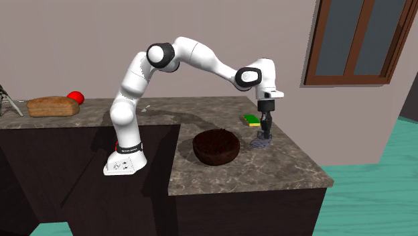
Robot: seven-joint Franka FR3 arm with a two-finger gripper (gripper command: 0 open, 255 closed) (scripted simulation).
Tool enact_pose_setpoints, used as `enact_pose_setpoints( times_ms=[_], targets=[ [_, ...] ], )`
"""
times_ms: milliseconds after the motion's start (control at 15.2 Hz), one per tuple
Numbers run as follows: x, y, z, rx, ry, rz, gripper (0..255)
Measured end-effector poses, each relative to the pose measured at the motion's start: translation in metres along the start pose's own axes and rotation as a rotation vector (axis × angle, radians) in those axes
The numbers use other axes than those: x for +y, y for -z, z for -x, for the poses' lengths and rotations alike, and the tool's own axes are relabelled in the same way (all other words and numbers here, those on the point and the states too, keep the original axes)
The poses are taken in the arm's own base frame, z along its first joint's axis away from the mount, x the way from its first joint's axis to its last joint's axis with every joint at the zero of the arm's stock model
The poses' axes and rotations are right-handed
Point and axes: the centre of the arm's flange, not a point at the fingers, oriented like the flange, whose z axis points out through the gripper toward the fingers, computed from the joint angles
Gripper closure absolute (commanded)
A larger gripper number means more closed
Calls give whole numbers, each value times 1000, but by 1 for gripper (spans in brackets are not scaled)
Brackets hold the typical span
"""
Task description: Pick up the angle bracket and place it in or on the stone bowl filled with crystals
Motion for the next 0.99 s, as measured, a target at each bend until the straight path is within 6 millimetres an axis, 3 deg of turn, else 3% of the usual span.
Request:
enact_pose_setpoints(
  times_ms=[990],
  targets=[
    [19, 75, -15, 0, 0, 0, 255]
  ],
)
